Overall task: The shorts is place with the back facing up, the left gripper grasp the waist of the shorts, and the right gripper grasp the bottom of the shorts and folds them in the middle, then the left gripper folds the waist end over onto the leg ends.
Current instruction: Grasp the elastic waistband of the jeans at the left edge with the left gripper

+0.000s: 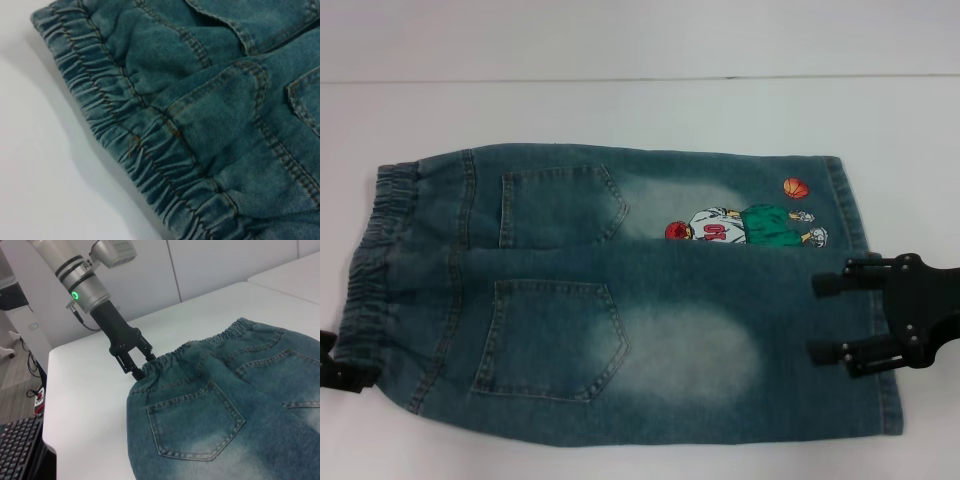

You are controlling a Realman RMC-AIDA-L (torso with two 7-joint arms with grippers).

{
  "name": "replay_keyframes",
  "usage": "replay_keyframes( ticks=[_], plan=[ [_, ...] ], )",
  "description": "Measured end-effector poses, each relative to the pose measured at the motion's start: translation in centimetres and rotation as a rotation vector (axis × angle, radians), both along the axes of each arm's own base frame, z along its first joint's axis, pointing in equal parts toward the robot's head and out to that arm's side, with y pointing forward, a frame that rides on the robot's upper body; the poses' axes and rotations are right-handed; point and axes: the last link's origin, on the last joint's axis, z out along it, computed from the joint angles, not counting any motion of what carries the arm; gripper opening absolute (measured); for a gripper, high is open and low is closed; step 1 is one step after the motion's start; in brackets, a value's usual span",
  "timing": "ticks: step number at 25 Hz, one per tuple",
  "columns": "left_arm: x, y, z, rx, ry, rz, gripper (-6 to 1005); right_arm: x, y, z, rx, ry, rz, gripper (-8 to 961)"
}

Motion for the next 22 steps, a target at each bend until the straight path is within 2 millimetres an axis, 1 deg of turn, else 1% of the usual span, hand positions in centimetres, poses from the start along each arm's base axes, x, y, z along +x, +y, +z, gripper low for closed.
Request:
replay_keyframes(
  ticks=[3,8,14,19,22],
  plan=[
    [0.0,0.1,-0.1,0.006,0.01,-0.003,897,0.0,0.0,0.0,-0.001,0.002,-0.001,914],
    [0.1,0.2,-0.2,0.006,0.01,-0.008,725,0.1,-0.1,0.0,-0.001,0.004,-0.005,914],
    [0.4,0.3,0.2,0.021,0.007,-0.022,632,0.1,-0.1,0.0,-0.001,0.005,-0.009,914],
    [0.9,0.2,-0.2,0.003,0.013,-0.064,414,0.2,0.0,0.4,-0.006,0.011,-0.06,915],
    [1.1,0.2,-0.2,0.002,0.002,-0.08,327,0.1,0.2,0.6,-0.014,0.005,-0.083,915]
  ],
)
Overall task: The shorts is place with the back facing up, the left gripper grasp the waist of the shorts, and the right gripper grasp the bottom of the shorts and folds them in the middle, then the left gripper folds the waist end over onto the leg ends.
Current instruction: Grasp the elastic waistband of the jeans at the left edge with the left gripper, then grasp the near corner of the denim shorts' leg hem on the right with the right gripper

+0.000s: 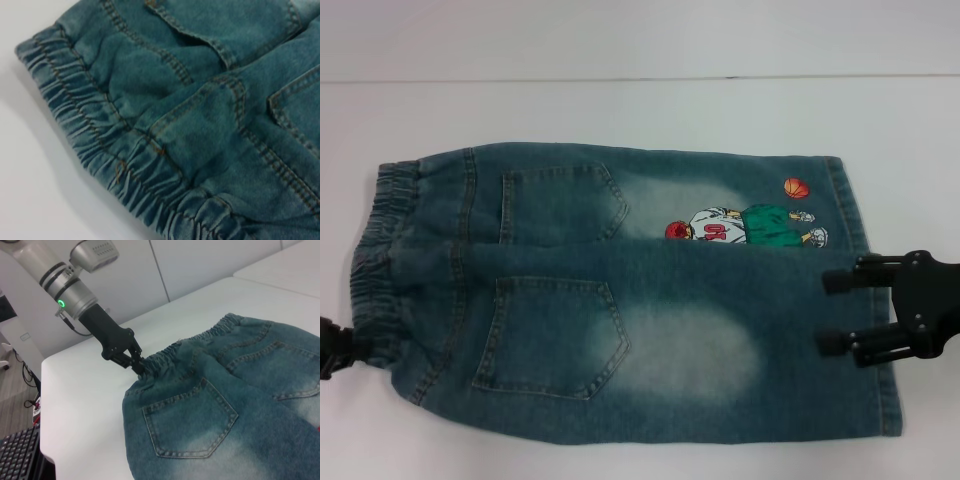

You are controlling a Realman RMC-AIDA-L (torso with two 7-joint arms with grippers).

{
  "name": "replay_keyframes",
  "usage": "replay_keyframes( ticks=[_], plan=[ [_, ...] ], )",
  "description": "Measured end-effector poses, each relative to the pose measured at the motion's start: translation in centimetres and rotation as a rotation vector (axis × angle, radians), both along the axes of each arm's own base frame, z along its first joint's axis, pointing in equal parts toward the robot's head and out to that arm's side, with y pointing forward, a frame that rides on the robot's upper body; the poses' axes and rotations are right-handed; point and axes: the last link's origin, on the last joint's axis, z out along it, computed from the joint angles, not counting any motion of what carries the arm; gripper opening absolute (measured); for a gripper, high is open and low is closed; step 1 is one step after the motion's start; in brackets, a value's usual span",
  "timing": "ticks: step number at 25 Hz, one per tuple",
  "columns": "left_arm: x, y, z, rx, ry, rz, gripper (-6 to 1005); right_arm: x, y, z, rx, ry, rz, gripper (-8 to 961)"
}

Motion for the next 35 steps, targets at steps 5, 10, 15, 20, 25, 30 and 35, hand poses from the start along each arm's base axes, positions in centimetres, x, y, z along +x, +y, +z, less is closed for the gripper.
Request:
replay_keyframes(
  ticks=[5,10,15,20,25,30,35],
  plan=[
    [0.4,0.2,0.0,0.008,-0.022,-0.027,181,-0.5,-0.2,0.9,-0.023,-0.021,-0.014,915],
    [0.7,0.4,0.0,0.005,-0.022,-0.048,70,-1.3,-0.4,3.4,-0.037,-0.118,-0.059,915],
    [1.2,0.7,0.1,-0.003,-0.028,-0.055,48,-1.6,0.1,3.7,-0.108,-0.316,-0.186,914],
    [1.4,1.0,0.4,0.001,-0.027,-0.059,48,-1.8,0.7,2.5,-0.202,-0.512,-0.281,914],
    [1.5,1.1,0.5,0.004,-0.026,-0.066,48,-2.5,0.7,0.8,-0.273,-0.649,-0.322,914],
    [1.6,1.2,0.5,0.004,-0.025,-0.072,48,-2.7,0.4,-0.1,-0.304,-0.696,-0.351,914],
    [1.8,1.3,0.4,0.004,-0.027,-0.081,48,-2.0,0.1,-0.6,-0.331,-0.738,-0.407,915]
  ],
)
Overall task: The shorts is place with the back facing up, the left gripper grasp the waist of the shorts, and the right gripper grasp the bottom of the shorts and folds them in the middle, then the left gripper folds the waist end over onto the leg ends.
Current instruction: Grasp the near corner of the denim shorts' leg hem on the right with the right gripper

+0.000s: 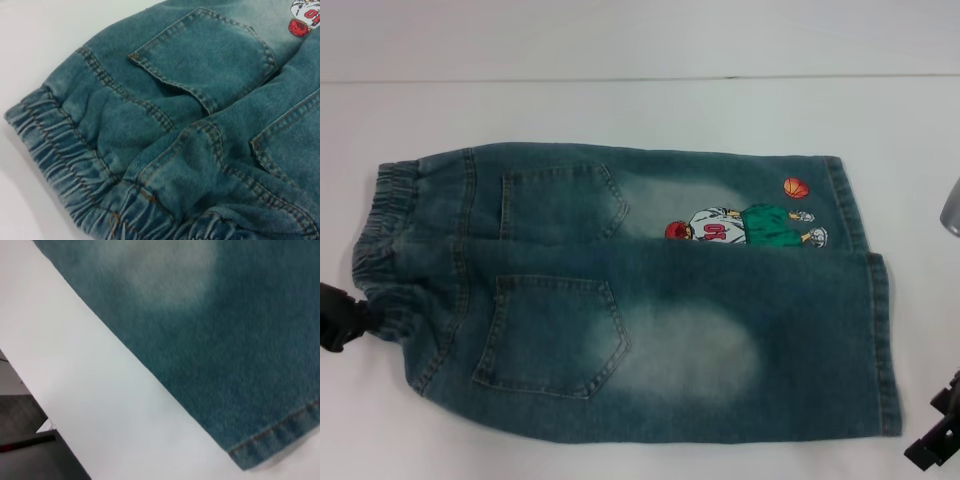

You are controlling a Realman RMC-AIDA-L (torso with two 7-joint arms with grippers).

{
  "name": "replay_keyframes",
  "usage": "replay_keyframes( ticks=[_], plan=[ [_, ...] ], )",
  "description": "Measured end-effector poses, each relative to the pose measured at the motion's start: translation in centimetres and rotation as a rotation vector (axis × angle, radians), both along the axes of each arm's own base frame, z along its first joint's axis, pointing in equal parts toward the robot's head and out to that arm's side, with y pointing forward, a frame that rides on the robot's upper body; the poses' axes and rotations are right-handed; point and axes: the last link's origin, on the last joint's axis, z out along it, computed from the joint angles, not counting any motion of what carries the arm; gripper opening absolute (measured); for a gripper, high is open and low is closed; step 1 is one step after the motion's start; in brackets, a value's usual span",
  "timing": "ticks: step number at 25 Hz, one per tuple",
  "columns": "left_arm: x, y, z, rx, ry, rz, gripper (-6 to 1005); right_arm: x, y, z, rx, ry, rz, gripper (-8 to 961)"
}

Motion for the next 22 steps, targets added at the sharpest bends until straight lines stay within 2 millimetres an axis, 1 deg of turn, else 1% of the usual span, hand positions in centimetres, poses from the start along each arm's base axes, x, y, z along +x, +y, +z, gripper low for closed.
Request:
replay_keyframes(
  ticks=[12,18,22],
  plan=[
    [0.5,0.2,-0.1,0.009,-0.029,-0.017,48,1.2,-0.1,-1.0,0.012,0.003,-0.069,915],
    [0.5,0.2,-0.2,0.006,-0.029,-0.018,48,1.3,0.1,-1.1,0.025,0.012,-0.062,915],
    [0.5,0.1,-0.2,0.006,-0.031,-0.017,48,1.6,0.2,-1.5,0.03,0.018,-0.068,914]
  ],
)
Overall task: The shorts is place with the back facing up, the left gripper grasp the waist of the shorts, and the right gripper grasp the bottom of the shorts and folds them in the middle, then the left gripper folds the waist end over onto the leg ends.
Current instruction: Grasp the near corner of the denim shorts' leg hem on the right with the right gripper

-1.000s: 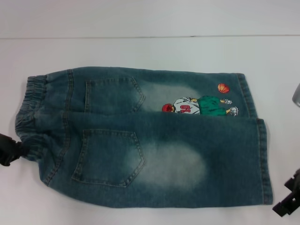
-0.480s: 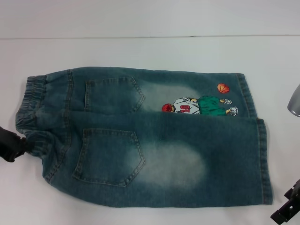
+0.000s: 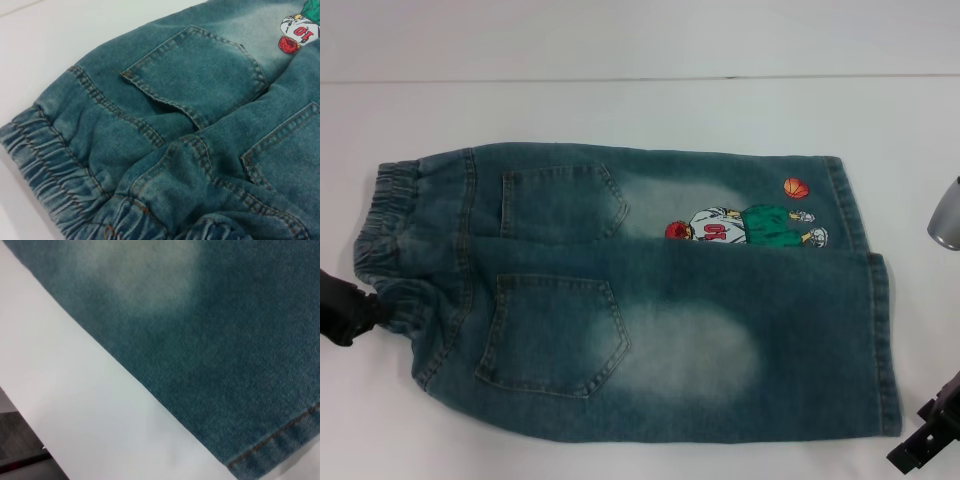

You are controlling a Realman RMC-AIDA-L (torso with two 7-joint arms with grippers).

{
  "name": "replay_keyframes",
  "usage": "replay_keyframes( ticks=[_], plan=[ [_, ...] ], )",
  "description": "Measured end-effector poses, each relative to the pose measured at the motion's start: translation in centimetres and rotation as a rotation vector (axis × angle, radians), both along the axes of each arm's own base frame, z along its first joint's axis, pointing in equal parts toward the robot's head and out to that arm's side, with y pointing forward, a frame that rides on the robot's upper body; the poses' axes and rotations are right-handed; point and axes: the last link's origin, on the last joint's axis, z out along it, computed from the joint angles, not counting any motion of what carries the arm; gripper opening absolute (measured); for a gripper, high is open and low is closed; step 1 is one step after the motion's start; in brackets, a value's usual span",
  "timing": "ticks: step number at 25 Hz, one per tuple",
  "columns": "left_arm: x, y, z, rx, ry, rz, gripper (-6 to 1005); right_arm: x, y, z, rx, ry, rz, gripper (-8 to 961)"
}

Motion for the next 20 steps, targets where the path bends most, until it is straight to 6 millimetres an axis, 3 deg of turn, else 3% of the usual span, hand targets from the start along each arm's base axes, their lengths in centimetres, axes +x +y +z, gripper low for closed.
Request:
replay_keyframes(
  ticks=[20],
  plan=[
    [-0.2,-0.2,0.1,0.003,-0.001,0.008,48,-0.2,0.4,-1.0,-0.02,0.045,0.022,915]
  ],
)
